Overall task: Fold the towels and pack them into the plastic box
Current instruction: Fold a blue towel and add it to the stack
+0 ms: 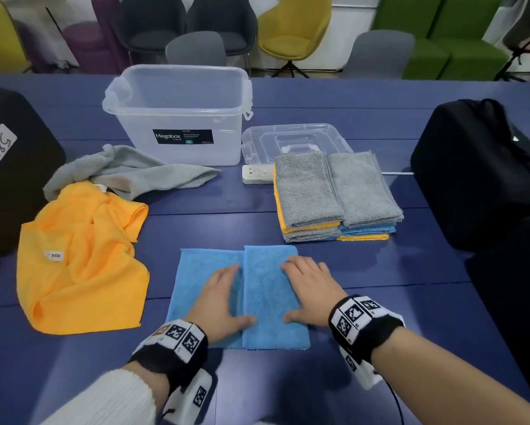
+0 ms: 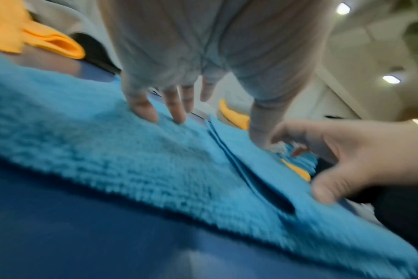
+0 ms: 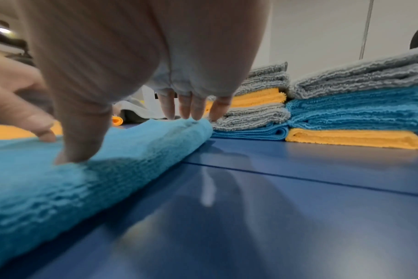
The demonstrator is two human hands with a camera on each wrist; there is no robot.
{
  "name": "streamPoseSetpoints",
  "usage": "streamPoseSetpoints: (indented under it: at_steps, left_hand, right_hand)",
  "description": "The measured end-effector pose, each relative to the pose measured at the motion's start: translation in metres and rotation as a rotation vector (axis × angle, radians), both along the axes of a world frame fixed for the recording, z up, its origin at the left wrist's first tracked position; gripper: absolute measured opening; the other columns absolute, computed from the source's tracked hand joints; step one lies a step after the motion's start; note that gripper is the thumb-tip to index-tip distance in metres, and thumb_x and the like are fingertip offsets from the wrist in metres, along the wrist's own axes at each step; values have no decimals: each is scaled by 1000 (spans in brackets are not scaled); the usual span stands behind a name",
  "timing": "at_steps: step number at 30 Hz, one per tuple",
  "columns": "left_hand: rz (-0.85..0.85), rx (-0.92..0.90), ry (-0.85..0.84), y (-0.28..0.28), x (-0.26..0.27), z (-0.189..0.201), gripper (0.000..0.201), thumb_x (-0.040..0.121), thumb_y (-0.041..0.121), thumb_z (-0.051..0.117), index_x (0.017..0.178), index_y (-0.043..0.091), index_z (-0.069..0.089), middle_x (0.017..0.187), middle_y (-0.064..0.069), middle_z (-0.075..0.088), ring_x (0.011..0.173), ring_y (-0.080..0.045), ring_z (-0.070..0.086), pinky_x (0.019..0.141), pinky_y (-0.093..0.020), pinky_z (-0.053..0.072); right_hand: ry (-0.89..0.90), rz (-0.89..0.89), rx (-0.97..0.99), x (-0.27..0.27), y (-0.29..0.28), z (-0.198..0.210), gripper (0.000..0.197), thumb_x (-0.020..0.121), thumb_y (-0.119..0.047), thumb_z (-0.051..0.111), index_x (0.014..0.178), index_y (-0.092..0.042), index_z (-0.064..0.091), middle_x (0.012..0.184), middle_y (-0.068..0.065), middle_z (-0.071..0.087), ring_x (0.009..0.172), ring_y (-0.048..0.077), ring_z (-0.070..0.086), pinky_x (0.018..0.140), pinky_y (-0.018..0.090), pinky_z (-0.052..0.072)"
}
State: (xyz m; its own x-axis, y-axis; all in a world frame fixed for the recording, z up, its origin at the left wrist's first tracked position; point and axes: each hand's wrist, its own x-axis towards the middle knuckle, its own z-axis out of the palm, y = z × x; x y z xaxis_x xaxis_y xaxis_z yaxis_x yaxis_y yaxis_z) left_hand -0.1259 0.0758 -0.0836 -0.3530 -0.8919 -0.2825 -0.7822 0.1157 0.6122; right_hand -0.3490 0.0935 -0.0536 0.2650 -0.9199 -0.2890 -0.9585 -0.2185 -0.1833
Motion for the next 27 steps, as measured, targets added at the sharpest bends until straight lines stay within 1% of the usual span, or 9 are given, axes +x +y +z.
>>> streamPoseSetpoints:
  at_steps: [2,4,7,11,15,18,22,25,27]
  left_hand:
    - [239,-106,-21,-4,13,1,93,73,41,77,147,17,26,143,-5,35,133,-25,35,109,-42,33]
    - [439,-88,-152,-12,31,1,78,76,36,74,140,15,34,138,-10,39,127,-32,37,103,-48,37]
    - [536,59,-224,-21,55,-3,69,75,29,74,133,10,41,132,-15,44,123,-35,40,100,-45,38]
    - [505,226,-57,-23,60,0,49,78,11,73,118,4,46,109,-10,58,99,-29,57,81,-37,47]
    - [552,410,191,-22,52,18,14,80,1,65,94,5,63,101,-13,70,88,-29,66,83,-41,54]
    - [557,422,374,-24,41,39,19,83,-3,61,100,6,62,102,-15,70,90,-32,67,86,-48,54]
    - [445,359,545,-21,8,59,35,82,-2,68,110,7,50,108,-19,65,95,-38,66,86,-51,54]
    - [326,327,549,-14,-30,58,55,69,15,75,114,23,45,101,-21,65,88,-39,67,84,-53,54]
    - [215,295,476,-8,-52,50,67,65,24,71,124,28,39,88,-14,60,71,-27,61,77,-42,55]
  right_hand:
    - [16,27,61,-3,-3,-5,114,63,-62,75,149,-13,17,158,4,12,144,21,14,114,41,15]
    - [35,40,126,-6,-3,-11,122,61,-66,74,151,-13,11,161,3,5,147,18,9,116,40,12]
    - [37,30,146,-9,-2,-17,129,59,-69,73,152,-13,4,161,3,0,148,17,5,116,40,12]
    - [37,31,128,-7,-1,-20,131,58,-70,72,153,-13,2,161,3,-4,148,16,4,115,39,12]
    - [18,28,133,-8,-1,-21,131,59,-70,72,153,-14,0,161,1,-6,148,15,2,115,41,12]
    - [14,28,129,-9,0,-23,130,59,-71,71,153,-15,0,161,0,-7,148,14,1,115,42,12]
    - [3,24,129,-9,-1,-25,131,59,-71,72,153,-16,-1,161,0,-8,148,13,1,115,42,12]
    - [-24,9,135,-10,0,-28,130,60,-67,73,153,-16,-1,161,-1,-9,148,13,-1,114,41,12]
    - [-42,7,114,-10,1,-30,130,59,-66,75,153,-17,1,161,-1,-6,148,13,0,114,40,13]
